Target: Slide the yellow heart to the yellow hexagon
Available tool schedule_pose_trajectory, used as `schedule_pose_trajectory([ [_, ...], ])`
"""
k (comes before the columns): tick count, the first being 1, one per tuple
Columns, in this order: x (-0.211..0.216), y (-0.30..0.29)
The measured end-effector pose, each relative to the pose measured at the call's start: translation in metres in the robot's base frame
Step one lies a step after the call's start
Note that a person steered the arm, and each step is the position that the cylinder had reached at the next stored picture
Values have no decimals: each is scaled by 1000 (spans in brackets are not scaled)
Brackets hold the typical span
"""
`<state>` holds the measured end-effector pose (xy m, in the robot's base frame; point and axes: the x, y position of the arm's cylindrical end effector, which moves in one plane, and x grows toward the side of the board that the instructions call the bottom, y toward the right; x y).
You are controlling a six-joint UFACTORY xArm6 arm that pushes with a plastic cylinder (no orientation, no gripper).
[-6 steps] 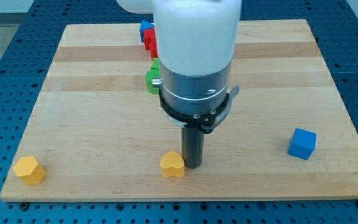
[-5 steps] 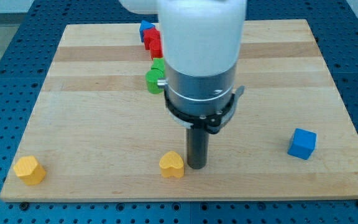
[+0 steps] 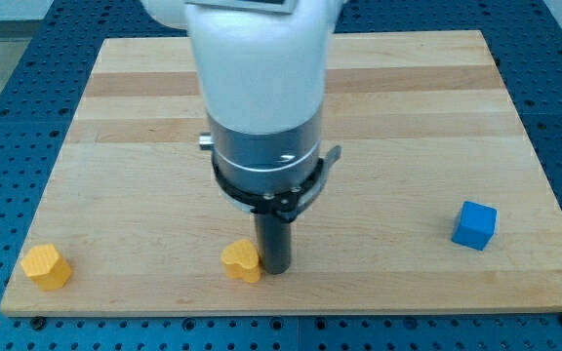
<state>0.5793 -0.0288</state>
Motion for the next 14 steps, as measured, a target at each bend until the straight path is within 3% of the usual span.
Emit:
schedule_pose_trajectory([
  [4, 0, -66],
  [7, 15, -58],
  [14, -1, -154],
])
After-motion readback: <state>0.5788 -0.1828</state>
